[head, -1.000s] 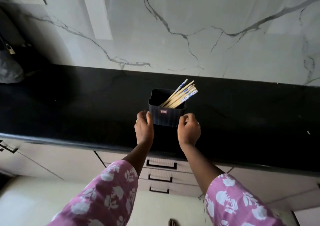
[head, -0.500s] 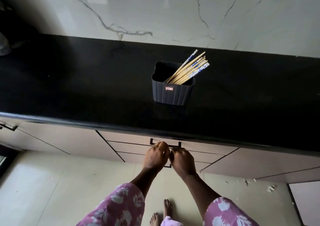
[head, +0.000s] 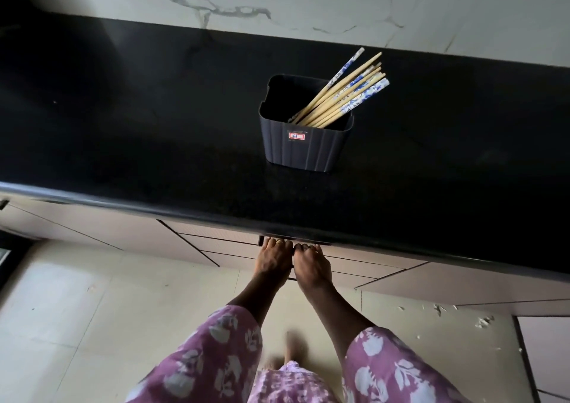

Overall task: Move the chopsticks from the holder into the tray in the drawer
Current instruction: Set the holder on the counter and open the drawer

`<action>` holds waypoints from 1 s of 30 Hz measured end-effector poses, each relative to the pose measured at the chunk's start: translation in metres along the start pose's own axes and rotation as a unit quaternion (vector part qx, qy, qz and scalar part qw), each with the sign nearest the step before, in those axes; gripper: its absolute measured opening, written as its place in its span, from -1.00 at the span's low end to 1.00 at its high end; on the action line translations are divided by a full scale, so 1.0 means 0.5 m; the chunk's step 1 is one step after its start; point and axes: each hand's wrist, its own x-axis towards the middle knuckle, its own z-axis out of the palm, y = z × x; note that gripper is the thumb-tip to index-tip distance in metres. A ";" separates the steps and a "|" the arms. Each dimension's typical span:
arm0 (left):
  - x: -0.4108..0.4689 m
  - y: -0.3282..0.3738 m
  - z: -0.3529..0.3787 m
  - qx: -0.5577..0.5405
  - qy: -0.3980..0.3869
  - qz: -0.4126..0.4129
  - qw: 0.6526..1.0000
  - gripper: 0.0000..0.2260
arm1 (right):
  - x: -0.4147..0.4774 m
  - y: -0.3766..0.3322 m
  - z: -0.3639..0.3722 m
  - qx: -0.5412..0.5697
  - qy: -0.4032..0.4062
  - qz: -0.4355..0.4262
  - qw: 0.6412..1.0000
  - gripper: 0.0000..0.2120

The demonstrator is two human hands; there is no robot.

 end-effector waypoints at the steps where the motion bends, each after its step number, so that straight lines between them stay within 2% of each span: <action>1: 0.000 0.002 0.002 -0.004 0.001 -0.004 1.000 -0.72 | 0.001 0.006 0.005 -0.029 0.021 -0.006 0.999 -0.82; 4: -0.017 0.013 0.014 0.009 0.004 -0.014 1.000 -0.75 | -0.019 0.006 0.022 -0.020 -0.015 -0.013 1.000 -0.73; 7: -0.045 0.014 0.037 0.016 0.024 -0.021 0.999 -0.75 | -0.046 0.009 0.046 0.000 0.017 -0.002 1.000 -0.72; 13: -0.101 0.015 0.047 -0.026 0.059 -0.019 0.998 -0.75 | -0.090 0.000 0.070 0.011 0.015 0.034 0.999 -0.73; 21: -0.276 0.021 0.128 -0.048 0.068 -0.010 0.996 -0.74 | -0.269 -0.021 0.137 0.014 0.042 0.039 0.998 -0.71; 24: -0.350 0.016 0.146 -0.061 0.064 0.006 0.996 -0.74 | -0.343 -0.030 0.152 0.018 0.033 0.040 0.999 -0.70; 27: -0.421 0.013 0.149 -0.080 0.049 0.056 0.994 -0.72 | -0.407 -0.037 0.159 0.024 0.006 0.046 0.999 -0.71; 30: -0.497 -0.001 0.125 -0.122 0.121 0.087 0.981 -0.76 | -0.464 -0.049 0.154 0.015 -0.031 0.055 0.998 -0.72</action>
